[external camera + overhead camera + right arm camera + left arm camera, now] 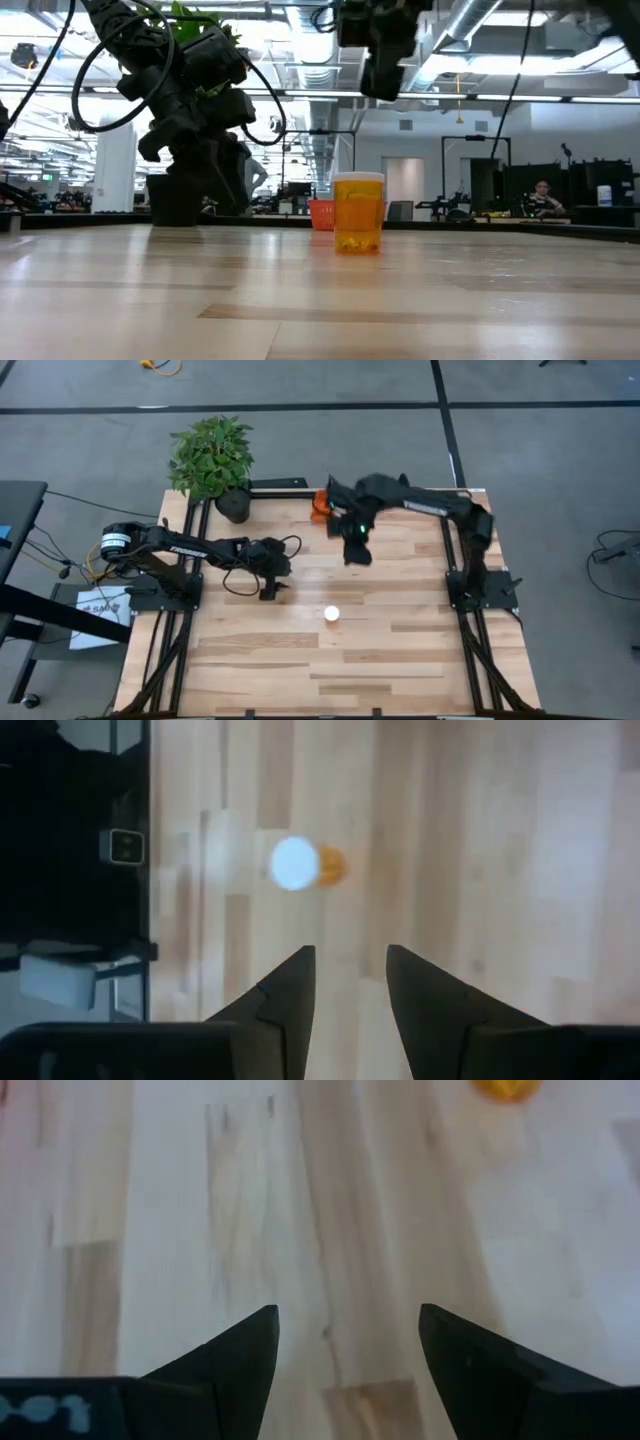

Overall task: Pick and place pill bottles into a basket
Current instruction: Put the orange medicine bottle into the orange bin

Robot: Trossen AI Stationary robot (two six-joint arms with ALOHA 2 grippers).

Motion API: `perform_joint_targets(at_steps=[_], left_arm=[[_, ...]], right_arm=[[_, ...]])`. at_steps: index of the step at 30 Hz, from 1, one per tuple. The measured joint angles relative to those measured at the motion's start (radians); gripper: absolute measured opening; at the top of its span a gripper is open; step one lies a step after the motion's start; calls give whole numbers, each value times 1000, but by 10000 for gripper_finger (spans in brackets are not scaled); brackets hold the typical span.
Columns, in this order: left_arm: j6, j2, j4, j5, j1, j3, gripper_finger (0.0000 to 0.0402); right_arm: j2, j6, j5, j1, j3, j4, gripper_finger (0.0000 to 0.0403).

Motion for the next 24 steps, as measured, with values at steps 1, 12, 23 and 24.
perform_joint_targets(at_steps=[1, 12, 23, 24], left_arm=[[-4, 0, 13, 11, 0, 0, 233], [-96, 0, 133, 64, -13, 0, 233], [-192, 0, 135, 47, -39, 0, 233], [-200, 0, 135, 47, -41, 0, 233]], right_arm=[[-38, 33, 3, 24, -66, 64, 118], [-505, 419, 317, 230, -918, 1079, 98], [-506, 426, 551, 353, -1240, 1554, 98], [-490, 417, 550, 358, -1240, 1580, 98]])
